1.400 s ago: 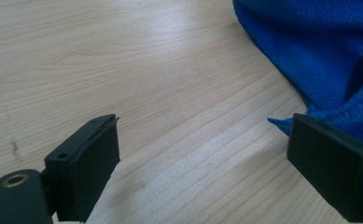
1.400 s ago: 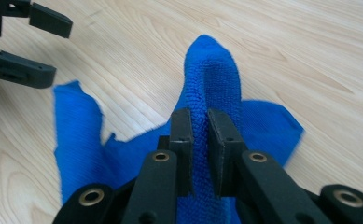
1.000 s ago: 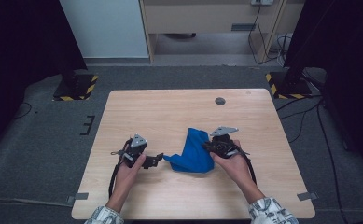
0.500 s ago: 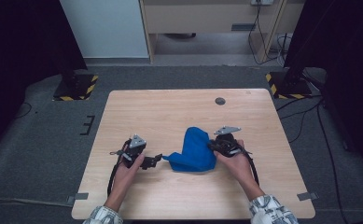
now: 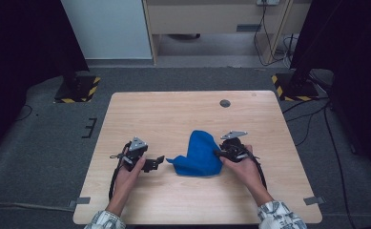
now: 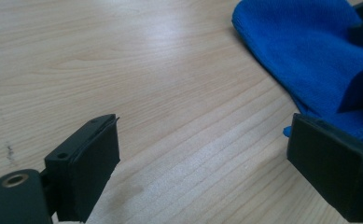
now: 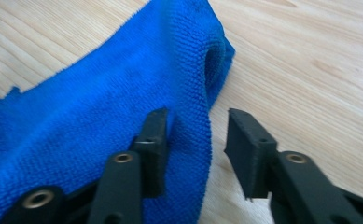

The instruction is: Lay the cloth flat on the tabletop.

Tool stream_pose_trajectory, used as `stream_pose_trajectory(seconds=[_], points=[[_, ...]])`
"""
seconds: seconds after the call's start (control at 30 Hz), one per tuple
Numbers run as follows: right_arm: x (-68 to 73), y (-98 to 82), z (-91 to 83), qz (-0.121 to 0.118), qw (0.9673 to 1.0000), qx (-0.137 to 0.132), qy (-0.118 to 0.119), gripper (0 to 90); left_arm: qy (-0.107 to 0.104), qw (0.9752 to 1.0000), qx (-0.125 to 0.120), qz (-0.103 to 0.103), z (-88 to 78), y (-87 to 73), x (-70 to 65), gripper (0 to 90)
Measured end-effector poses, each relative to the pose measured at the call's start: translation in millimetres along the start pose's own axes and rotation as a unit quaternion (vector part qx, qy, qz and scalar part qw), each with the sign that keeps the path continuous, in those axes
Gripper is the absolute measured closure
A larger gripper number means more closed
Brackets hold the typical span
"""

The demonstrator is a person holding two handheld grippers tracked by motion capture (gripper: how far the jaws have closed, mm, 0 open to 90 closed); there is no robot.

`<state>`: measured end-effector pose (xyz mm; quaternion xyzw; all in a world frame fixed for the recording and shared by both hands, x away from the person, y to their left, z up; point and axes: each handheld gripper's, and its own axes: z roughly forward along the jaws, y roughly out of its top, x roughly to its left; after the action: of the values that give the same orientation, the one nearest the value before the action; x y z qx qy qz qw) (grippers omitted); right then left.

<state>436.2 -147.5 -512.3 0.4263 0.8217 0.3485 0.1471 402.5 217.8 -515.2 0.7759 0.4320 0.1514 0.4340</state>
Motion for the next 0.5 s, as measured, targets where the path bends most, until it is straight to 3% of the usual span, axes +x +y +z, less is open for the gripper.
stream_pose_trajectory(seconds=[0.1, 0.2, 0.5], points=[[-3.3, -3.4, -2.1, 0.007, 0.9998, 0.003, -0.018, 54.1, 0.0, 1.0, -0.003, -0.003, -1.9, 0.1, 1.7, 8.5], [-4.5, -7.0, -4.2, 0.014, 0.9998, 0.006, -0.011, 49.6, -0.001, 1.0, 0.001, -0.002, -1.4, -0.6, 2.2, 8.6], [-1.1, -20.0, -8.2, 0.013, 0.9996, 0.025, -0.005, 50.1, -0.005, 1.0, 0.004, -0.001, -0.1, -1.7, 3.4, 8.5]])
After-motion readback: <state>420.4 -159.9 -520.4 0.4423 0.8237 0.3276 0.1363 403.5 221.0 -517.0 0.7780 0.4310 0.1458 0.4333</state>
